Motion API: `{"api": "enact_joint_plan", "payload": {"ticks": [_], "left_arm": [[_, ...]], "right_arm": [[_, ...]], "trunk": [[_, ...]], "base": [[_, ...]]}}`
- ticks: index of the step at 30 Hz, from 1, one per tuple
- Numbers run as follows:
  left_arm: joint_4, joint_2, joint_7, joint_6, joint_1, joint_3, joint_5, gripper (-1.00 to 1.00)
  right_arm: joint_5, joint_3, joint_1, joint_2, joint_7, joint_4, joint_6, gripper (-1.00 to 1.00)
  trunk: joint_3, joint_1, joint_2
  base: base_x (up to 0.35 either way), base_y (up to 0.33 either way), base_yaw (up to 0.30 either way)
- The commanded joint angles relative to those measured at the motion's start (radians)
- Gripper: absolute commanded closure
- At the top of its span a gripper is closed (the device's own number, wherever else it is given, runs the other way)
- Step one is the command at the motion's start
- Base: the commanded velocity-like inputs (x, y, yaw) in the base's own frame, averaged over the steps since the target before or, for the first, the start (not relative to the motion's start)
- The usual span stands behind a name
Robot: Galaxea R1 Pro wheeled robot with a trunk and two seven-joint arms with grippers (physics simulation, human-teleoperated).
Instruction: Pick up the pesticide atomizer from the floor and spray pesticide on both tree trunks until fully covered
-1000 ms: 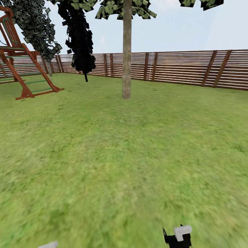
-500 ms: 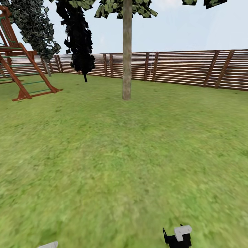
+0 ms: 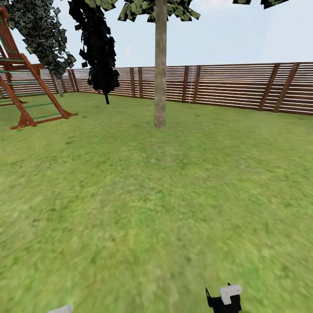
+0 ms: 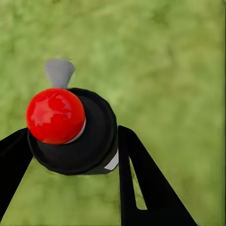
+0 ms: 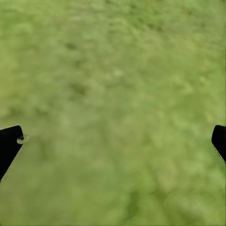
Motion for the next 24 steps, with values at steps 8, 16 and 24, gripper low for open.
{"api": "enact_joint_plan", "payload": {"ticks": [8, 16, 24], "left_arm": [[0.000, 0.000, 0.000, 0.000, 0.001, 0.000, 0.000, 1.00], [0.000, 0.000, 0.000, 0.000, 0.000, 0.000, 0.000, 1.00], [0.000, 0.000, 0.000, -0.001, 0.001, 0.000, 0.000, 1.00]], "right_arm": [[0.000, 0.000, 0.000, 0.000, 0.000, 0.000, 0.000, -1.00], [0.000, 0.000, 0.000, 0.000, -0.001, 0.000, 0.000, -1.00], [0.000, 0.000, 0.000, 0.000, -0.001, 0.000, 0.000, -1.00]], "trunk": [[0.000, 0.000, 0.000], [0.000, 0.000, 0.000], [0.000, 0.000, 0.000]], "base": [[0.340, 0.000, 0.000], [0.340, 0.000, 0.000], [0.340, 0.000, 0.033]]}}
